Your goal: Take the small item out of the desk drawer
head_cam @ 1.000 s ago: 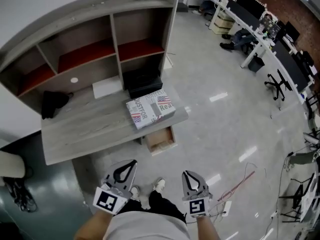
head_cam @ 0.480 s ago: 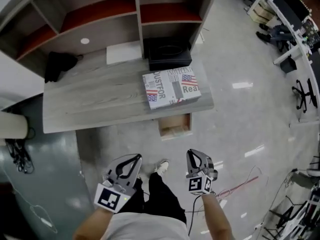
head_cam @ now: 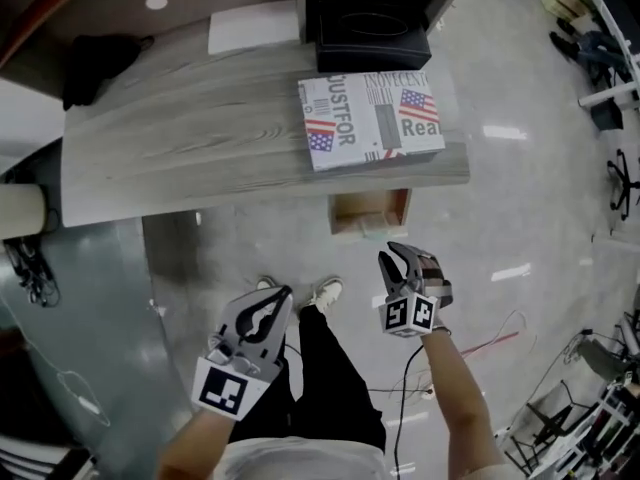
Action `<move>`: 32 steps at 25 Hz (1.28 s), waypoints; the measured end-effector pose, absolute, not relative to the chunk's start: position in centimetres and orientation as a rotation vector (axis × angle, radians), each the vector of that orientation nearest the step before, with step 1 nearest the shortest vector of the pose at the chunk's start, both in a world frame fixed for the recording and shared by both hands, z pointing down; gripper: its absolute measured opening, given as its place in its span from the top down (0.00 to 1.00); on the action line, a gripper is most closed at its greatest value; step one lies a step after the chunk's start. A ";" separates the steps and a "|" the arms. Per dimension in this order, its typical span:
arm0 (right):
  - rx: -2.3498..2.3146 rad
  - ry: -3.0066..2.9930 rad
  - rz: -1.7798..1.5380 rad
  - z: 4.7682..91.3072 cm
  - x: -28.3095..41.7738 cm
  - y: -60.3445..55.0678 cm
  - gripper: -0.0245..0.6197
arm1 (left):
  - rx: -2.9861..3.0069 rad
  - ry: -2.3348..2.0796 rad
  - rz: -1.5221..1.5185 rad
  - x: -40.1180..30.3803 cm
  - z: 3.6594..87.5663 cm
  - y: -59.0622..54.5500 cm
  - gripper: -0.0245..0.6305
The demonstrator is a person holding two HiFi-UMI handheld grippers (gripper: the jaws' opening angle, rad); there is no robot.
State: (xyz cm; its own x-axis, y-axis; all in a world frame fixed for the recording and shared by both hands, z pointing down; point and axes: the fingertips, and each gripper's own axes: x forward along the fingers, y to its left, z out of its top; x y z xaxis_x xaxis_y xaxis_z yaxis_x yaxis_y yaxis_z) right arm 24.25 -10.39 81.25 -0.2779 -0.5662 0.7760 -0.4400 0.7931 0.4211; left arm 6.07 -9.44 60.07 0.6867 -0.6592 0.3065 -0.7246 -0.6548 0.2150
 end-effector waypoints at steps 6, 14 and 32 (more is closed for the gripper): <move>0.599 -1.894 -0.185 84.9 24.0 -10.7 0.74 | 2.523 -1.163 0.285 5.1 62.4 -9.4 0.94; 0.434 -1.838 -0.192 89.3 23.4 -10.9 0.66 | 2.465 -1.203 0.324 3.5 64.1 -8.6 0.94; 0.349 -1.757 -0.174 90.6 23.6 -10.7 0.91 | 2.465 -1.213 0.303 3.2 63.8 -6.8 0.94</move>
